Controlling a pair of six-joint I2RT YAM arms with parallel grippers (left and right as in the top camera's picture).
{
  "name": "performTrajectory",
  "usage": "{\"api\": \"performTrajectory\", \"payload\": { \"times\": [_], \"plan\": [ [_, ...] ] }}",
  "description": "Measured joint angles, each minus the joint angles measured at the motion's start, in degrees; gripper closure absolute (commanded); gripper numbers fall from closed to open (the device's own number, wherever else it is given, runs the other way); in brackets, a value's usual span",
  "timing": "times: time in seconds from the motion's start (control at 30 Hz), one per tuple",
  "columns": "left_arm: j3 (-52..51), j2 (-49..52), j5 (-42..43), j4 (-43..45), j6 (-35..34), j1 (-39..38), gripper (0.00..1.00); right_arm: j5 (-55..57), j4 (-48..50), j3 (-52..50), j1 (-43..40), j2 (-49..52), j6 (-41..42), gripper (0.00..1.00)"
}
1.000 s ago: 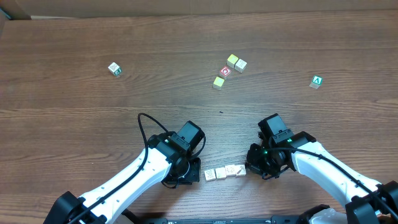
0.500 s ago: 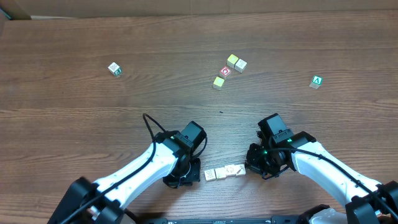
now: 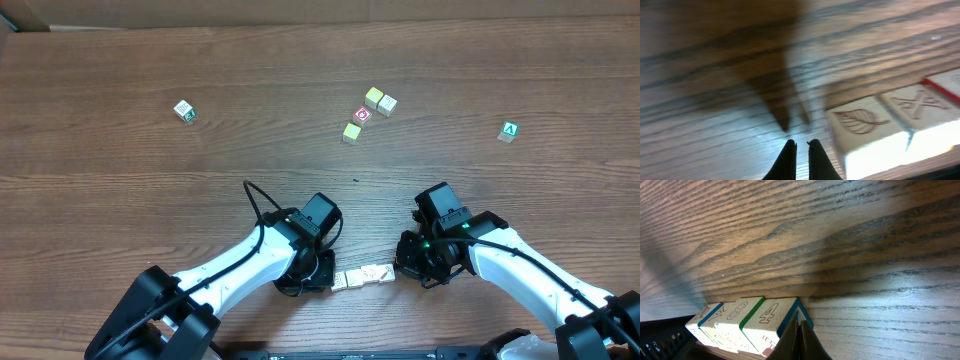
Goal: Flip 4 blocks
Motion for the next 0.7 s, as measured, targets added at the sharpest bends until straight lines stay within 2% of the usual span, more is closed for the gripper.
{"api": "performTrajectory", "payload": {
  "times": [0.7],
  "plan": [
    [-0.04,0.26,1.07,3.19,-2.40,-0.81,0.96,0.02,-0.35,0.00,0.00,0.00,-2.56,0.96]
  ]
}}
